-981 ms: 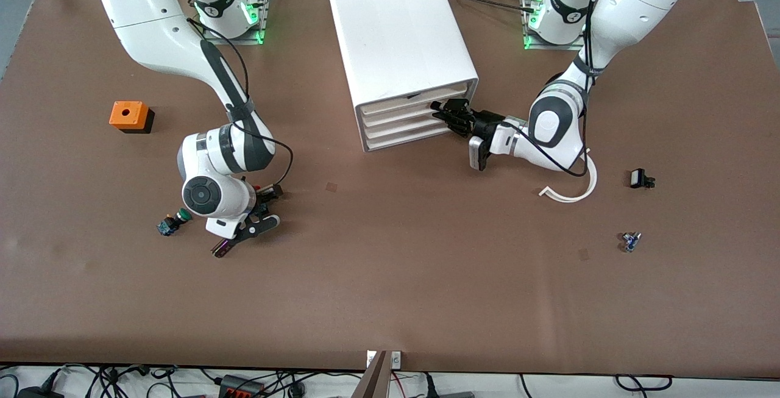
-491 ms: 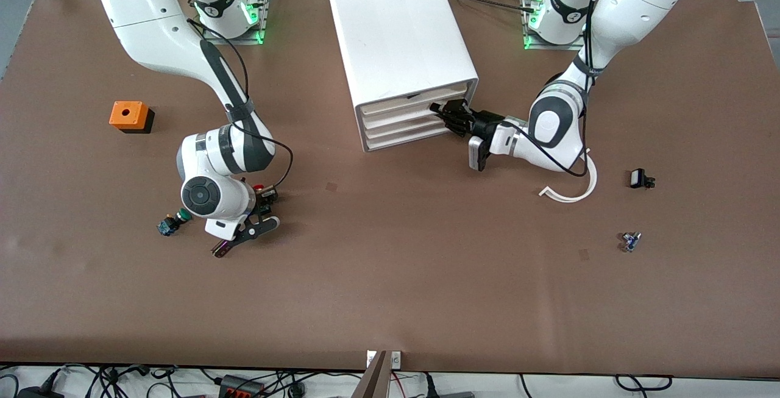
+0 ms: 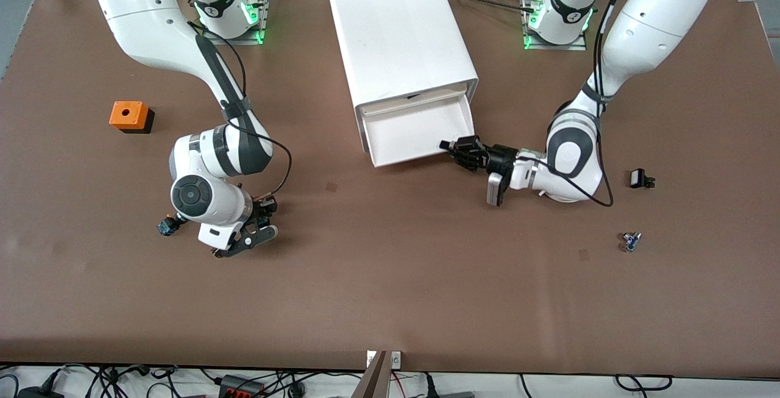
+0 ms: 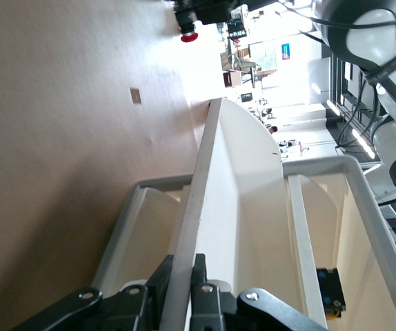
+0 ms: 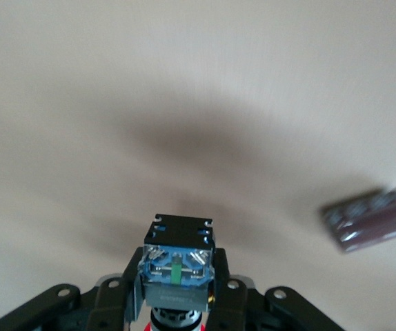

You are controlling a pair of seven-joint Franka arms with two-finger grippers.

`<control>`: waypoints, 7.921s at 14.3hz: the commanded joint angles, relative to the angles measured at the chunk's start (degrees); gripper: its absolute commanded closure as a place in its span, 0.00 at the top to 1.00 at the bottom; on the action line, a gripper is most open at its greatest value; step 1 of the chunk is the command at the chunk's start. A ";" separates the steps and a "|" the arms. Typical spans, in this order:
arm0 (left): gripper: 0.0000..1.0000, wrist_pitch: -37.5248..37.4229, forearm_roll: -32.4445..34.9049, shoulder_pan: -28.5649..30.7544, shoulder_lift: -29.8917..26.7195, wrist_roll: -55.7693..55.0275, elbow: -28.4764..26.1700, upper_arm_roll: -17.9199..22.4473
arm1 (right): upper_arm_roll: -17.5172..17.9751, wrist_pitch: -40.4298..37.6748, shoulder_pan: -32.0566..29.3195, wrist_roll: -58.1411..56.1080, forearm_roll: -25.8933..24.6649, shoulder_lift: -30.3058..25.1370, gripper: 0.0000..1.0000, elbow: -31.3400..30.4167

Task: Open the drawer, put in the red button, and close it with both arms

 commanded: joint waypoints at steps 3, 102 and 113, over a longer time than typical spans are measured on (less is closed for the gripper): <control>1.00 0.39 5.09 -0.02 2.32 -2.93 6.26 1.79 | 2.89 -8.75 0.80 -0.37 -0.03 -1.22 0.00 14.23; 1.00 5.31 75.07 -16.10 -7.70 -120.18 8.81 -15.70 | -3.69 -23.02 -15.46 7.98 -1.88 -40.76 1.00 -16.31; 1.00 -8.13 81.84 6.81 -12.71 -87.78 18.65 -15.52 | -3.69 -21.96 -14.32 7.98 -4.60 -42.00 1.00 -17.46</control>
